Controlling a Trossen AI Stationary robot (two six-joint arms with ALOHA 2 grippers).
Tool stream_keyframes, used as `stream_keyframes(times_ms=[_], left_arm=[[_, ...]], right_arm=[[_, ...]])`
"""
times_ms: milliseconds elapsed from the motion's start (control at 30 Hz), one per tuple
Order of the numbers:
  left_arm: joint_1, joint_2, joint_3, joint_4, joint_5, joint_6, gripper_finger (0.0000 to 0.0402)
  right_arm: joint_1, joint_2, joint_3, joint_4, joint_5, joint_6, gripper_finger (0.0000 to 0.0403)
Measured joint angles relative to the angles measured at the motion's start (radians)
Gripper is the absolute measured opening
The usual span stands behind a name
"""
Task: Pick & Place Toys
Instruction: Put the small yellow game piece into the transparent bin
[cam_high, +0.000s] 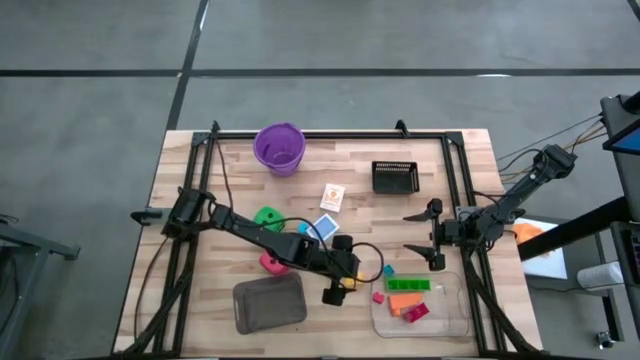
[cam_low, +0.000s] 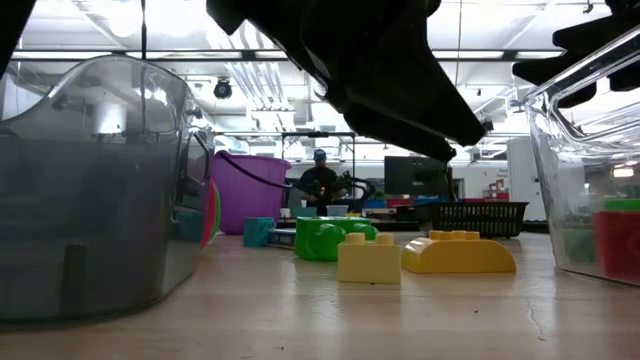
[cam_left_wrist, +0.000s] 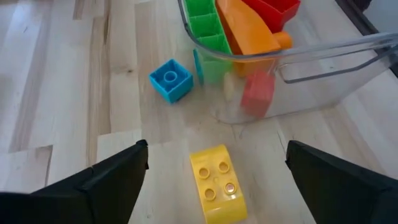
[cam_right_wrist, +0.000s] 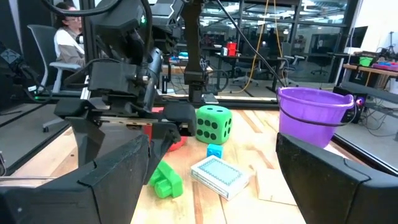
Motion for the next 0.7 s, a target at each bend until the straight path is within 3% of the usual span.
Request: stream_keyframes(times_ms=[267, 567, 700], left_arm=[[0.0, 0.022, 0.025, -0.023, 0.0, -0.013, 0.0377], [0.003, 0.12, 0.15, -0.276, -0.035, -0.028, 0.0377], [0.004, 0.135, 0.161, -0.288, -0.03, -0.031, 0.0377]], right_arm=[[0.0, 0.0, 0.0, 0.0, 0.001, 0.0, 0.0346], [0.0, 0.006, 0.001, -0.011, 0.004, 0.011, 0.0346], [0.0, 0.007, 0.001, -0.015, 0.009, 0.012, 0.0346]])
